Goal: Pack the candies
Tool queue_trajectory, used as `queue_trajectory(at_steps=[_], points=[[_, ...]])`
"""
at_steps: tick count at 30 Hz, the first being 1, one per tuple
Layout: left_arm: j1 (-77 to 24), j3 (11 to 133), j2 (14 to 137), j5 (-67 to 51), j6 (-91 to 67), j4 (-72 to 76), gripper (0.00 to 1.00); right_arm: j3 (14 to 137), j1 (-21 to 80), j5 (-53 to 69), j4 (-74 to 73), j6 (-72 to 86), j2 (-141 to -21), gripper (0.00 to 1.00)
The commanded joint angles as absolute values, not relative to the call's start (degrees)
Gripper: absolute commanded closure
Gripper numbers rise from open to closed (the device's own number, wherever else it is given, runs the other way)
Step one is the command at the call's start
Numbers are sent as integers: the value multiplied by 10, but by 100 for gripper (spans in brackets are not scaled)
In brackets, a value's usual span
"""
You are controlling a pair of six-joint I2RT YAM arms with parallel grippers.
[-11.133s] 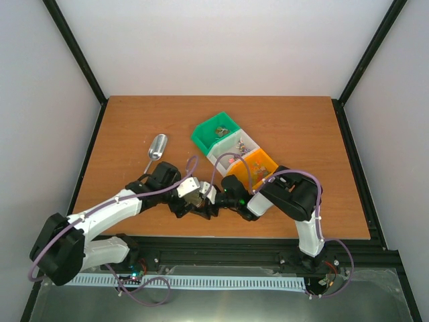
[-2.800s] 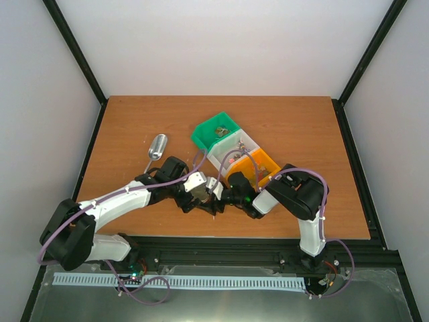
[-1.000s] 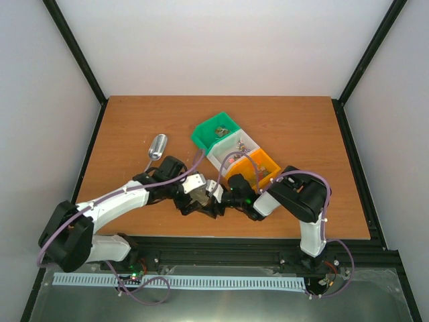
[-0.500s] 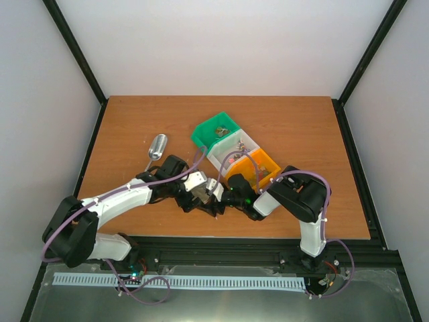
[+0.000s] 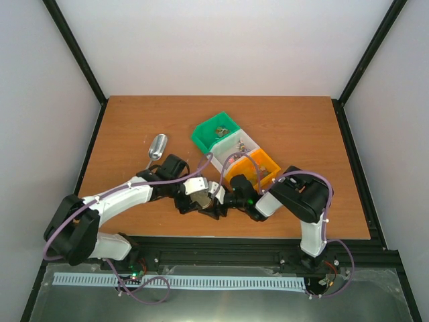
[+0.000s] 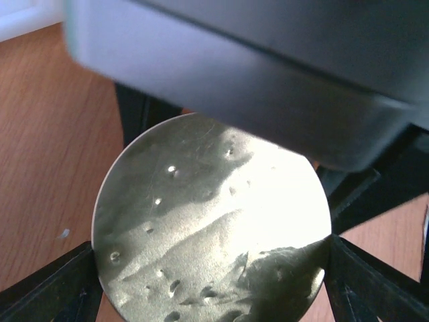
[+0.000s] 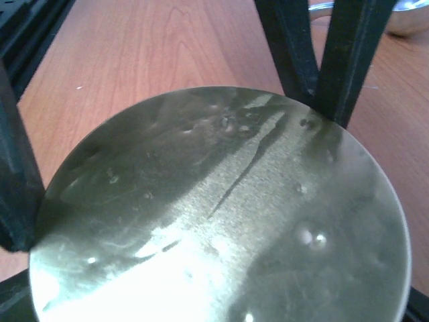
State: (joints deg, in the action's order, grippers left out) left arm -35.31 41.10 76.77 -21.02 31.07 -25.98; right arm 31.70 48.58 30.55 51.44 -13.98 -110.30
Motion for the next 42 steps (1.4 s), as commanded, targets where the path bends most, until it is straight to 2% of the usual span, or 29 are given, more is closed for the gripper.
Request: queue_trajectory(at_steps=[1,4,7,13,15,19,24,37,42], points=[[-359,424,784,-273,488,-326,22,299,501,393,429,-185,-1107,57],[-356,434,788,-288,595,-372,22,301,500,397,419,-195,-1105,57],[-348,447,799,-285,599,-373,21,306,500,373,416,-190,-1108,57],[-338,447,771,-274,398,-314,3,305,500,299,443,-142,-1114,58],[-338,435,743,-271,328,-292,0,302,500,287,453,-130,-1115,58],[-340,404,711,-226,215,-236,0,304,500,249,463,-106,-1122,57],[-348,409,735,-171,148,-223,0,316,500,218,465,-81,-1135,57],[-361,435,805,-142,133,-218,1,324,500,191,463,-72,-1142,56],[-361,439,809,-161,188,-241,10,319,500,213,465,-85,-1137,56]])
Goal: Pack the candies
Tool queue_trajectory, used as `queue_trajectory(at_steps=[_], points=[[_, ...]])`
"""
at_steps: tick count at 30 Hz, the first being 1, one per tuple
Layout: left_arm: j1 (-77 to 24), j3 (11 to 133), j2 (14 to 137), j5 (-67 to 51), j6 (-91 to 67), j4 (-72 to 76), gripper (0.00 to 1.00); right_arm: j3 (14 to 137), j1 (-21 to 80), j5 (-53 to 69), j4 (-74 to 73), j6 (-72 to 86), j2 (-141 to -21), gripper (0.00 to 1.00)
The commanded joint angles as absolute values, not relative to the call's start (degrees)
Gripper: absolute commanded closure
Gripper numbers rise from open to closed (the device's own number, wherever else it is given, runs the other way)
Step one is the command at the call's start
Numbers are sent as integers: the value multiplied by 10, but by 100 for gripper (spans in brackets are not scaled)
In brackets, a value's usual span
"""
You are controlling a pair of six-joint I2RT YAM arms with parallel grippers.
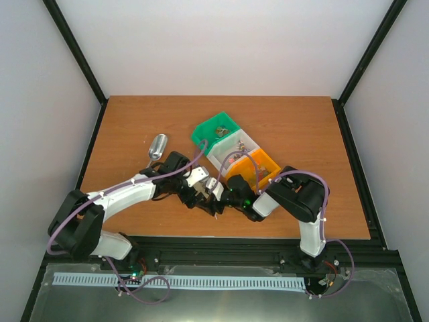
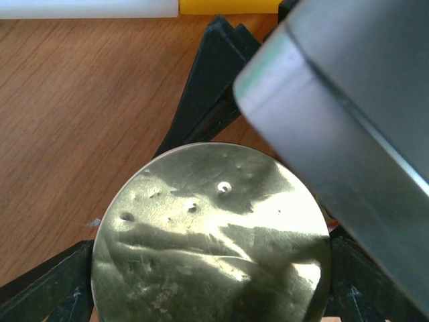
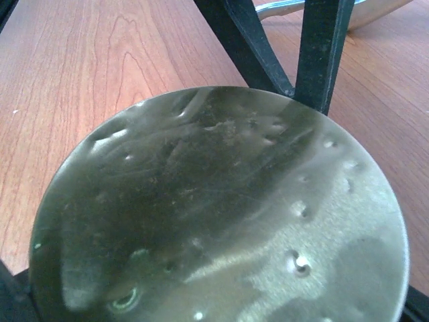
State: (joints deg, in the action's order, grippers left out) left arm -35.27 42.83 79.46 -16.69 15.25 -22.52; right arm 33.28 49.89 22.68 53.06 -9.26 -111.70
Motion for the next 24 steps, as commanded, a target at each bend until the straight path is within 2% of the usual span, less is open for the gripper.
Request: queue_trajectory(at_steps=[1,7,17,20,24], points=[[-361,439,809,-160,201,-247,12,317,500,224,465,-91,-1135,56],[-347,438,806,-202,302,-293,16,296,498,306,462,-140,-1119,57],[-340,471,821,-321,592,-425,19,303,493,392,405,-209,-1112,59],[-340,478,820,-310,646,-434,14,310,492,392,402,-205,-1114,59],[-331,490,813,-298,557,-392,4,312,492,371,409,-191,-1117,59]])
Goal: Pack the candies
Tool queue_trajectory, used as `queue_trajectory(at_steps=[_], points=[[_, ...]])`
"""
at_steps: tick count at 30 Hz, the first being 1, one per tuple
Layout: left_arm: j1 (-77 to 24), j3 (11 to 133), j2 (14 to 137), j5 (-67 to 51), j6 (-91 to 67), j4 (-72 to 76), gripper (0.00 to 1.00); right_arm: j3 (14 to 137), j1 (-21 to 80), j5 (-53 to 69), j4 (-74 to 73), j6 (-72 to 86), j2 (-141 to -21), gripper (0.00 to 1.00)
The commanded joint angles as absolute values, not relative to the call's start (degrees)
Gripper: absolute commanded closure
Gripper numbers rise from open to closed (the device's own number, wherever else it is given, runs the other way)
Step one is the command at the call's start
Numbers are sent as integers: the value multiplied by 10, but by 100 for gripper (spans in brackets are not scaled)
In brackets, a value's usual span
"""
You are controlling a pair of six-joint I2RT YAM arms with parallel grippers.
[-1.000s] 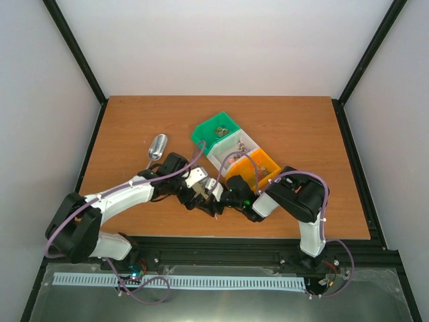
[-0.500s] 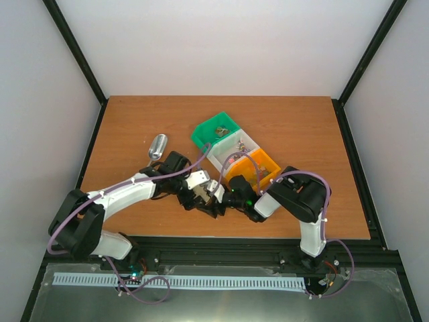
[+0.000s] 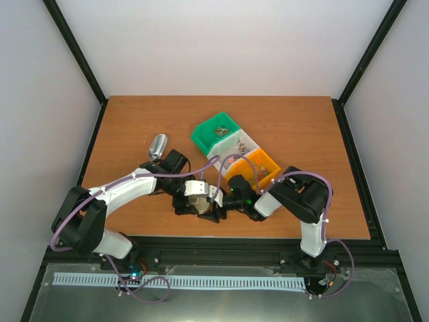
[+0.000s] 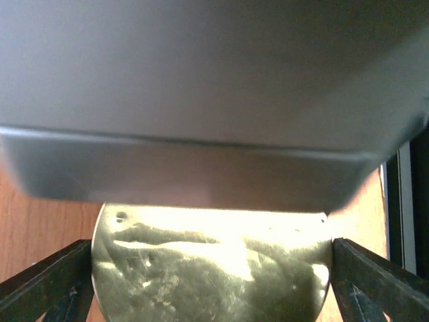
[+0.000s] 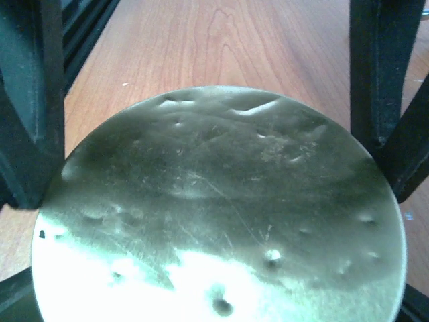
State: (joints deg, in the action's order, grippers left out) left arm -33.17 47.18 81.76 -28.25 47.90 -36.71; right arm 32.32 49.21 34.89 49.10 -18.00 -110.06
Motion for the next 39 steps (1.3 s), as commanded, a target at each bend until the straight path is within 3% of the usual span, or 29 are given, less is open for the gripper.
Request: queue_trajectory(at_steps=[1,9,17,30,39], points=[[-330,490,807,-299,520,-382,1,312,492,361,413,-185,-1118,59],[-332,414,732,-231,259,-256,0,319,492,260,440,-123,-1130,58],[-338,414,764,-166,143,-204,0,328,493,204,442,-93,-1139,56],[-358,436,812,-141,148,-204,2,336,493,197,439,-86,-1147,54],[-357,452,822,-210,263,-245,13,321,493,251,463,-96,-1141,55]])
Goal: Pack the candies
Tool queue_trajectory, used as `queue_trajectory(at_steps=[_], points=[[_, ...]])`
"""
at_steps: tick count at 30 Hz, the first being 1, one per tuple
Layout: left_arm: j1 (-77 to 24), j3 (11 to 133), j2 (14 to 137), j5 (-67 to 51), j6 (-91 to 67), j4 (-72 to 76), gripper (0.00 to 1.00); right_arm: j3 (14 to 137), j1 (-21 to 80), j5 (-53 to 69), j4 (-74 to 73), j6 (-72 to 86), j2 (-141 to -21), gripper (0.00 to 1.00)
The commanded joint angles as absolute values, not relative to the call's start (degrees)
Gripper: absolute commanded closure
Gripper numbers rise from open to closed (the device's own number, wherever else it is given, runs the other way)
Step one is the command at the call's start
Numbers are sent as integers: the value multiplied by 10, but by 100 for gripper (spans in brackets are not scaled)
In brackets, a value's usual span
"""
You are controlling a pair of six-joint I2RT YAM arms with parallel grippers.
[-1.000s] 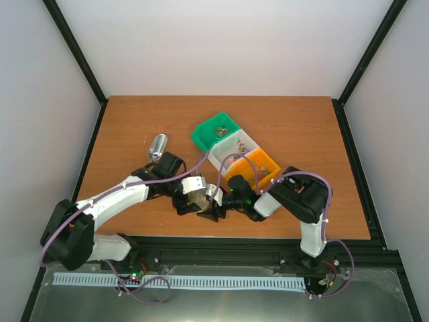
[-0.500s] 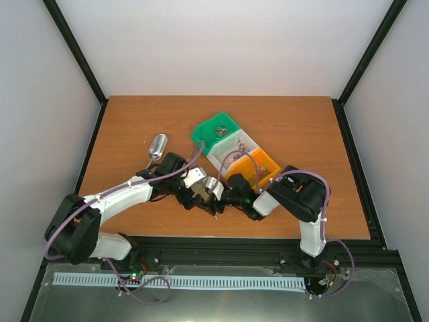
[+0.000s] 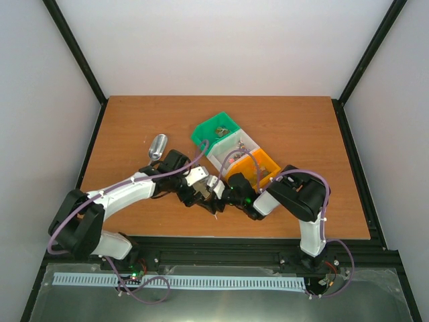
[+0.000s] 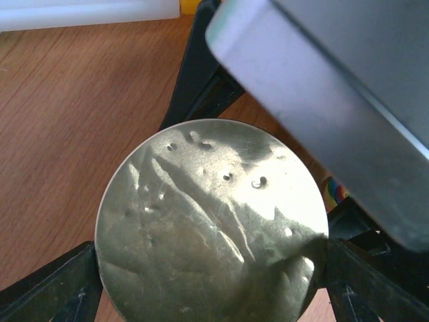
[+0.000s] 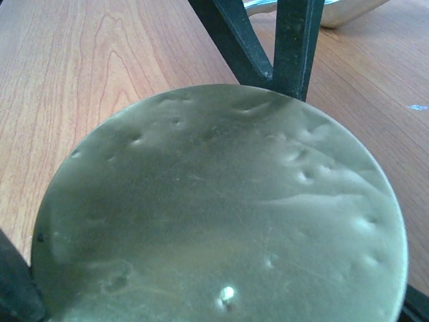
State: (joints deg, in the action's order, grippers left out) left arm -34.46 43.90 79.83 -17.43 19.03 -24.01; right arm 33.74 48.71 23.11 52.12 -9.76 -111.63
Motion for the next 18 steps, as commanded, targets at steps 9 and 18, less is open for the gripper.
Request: queue_trajectory(at_steps=[9,18], points=[[-355,454,835,-245,358,-299,21,303,493,315,460,-135,-1124,57],[-351,464,836,-251,454,-331,19,297,491,356,427,-184,-1109,58]])
